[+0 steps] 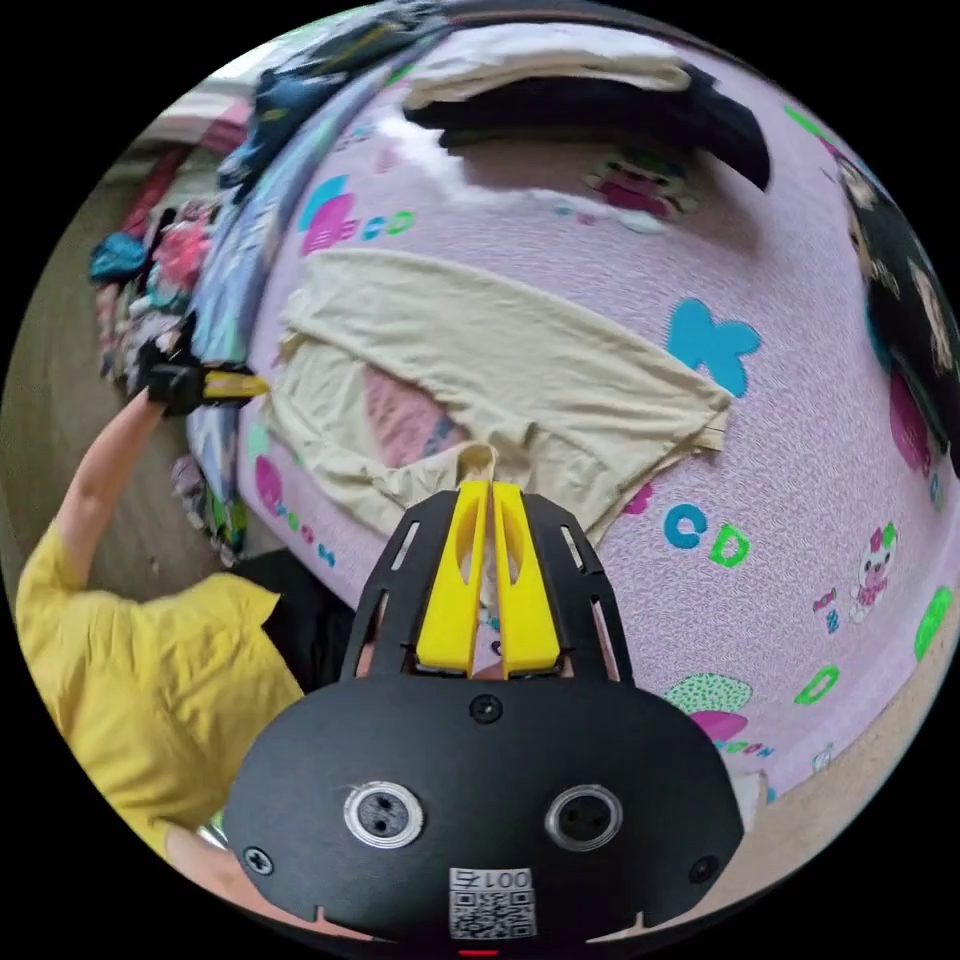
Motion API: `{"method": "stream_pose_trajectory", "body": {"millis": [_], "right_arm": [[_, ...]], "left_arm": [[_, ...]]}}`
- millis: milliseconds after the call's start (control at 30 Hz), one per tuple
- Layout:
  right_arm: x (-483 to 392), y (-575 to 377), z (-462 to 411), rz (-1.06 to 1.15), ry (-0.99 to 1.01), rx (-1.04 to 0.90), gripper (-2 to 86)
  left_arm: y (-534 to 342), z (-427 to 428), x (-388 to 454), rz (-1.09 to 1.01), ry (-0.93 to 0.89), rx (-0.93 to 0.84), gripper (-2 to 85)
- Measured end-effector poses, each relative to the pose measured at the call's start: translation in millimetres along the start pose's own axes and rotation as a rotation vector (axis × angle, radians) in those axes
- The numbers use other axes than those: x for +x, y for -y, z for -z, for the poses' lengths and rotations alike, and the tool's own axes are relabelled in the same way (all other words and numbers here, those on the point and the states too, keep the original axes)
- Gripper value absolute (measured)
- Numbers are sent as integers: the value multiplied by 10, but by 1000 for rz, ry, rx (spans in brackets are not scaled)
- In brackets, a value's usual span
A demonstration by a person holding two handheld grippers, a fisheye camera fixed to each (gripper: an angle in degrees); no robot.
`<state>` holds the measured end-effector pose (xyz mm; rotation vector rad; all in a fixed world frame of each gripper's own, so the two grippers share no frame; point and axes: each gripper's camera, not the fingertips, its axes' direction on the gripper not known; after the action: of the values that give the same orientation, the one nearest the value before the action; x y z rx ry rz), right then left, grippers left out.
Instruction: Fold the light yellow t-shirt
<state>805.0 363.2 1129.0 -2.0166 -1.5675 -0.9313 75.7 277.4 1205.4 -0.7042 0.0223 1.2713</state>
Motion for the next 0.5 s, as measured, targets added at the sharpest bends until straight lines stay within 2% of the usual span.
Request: {"method": "stream_pose_trajectory", "body": {"millis": [67,133,200,333,433,500], "right_arm": [[442,248,-173,-140,-91,-48,10],[589,264,-239,-144,-158,-56,15],[695,178,-230,-130,-137,-27,21],[702,-147,-71,41,61,85,49],[686,-282,-177,75,246,69,65],[635,-319,-350,86,295,35,69]], "left_arm": [[94,-43,-214,66,-28,-38,-12],[198,-30,-376,107,-50,-49,-12],[259,-11,-424,101,-45,-49,-12],[368,-16,-461,61,-39,-80,-12],[460,-7,-492,63,-42,-101,-12],[526,-12,-494,58,-35,-121,-12]]}}
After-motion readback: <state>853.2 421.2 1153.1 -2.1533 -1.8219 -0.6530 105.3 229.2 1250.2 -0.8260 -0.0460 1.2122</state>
